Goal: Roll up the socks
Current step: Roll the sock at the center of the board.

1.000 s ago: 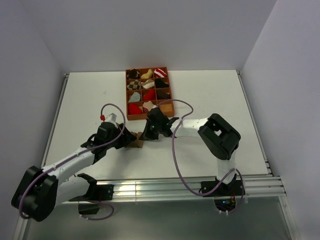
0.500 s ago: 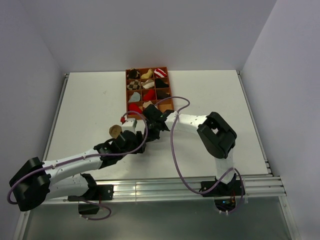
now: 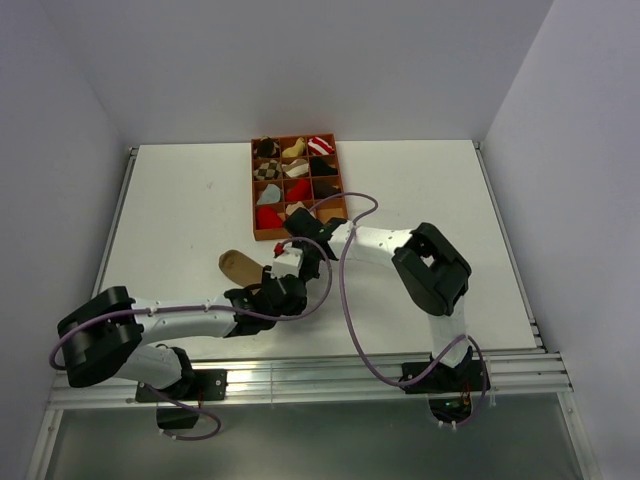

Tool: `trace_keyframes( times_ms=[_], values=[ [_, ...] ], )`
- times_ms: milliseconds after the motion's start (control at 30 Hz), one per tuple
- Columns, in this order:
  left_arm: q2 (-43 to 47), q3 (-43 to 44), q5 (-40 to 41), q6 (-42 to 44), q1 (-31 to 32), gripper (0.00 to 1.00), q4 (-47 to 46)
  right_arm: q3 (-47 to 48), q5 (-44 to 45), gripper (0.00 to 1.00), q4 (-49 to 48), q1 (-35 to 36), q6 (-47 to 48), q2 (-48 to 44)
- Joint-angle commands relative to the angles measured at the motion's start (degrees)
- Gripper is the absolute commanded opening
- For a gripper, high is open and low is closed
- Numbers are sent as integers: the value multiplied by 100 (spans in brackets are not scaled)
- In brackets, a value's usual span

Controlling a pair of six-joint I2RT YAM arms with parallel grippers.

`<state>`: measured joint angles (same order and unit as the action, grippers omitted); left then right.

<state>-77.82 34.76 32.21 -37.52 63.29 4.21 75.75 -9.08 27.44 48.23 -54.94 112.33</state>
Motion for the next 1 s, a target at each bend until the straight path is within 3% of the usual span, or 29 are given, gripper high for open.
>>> trace_keyframes(
  times_ms=[0,400,500,733,967],
  values=[
    [-180,303,540,289,122,58,-148,19,47,0,499,29,132,263],
    [-857,417,691,87,237,50,203,19,-225,0,376,20,124,377],
    [-1129,452,699,-71,237,42,352,-7,-339,0,315,11,132,386],
    [-1482,558,814,-300,237,1,625,-506,-778,1,-361,-68,-25,114],
    [-1114,417,-160,-221,62,1,257,-1597,-1078,19,-2109,-261,-280,-703]
  ],
)
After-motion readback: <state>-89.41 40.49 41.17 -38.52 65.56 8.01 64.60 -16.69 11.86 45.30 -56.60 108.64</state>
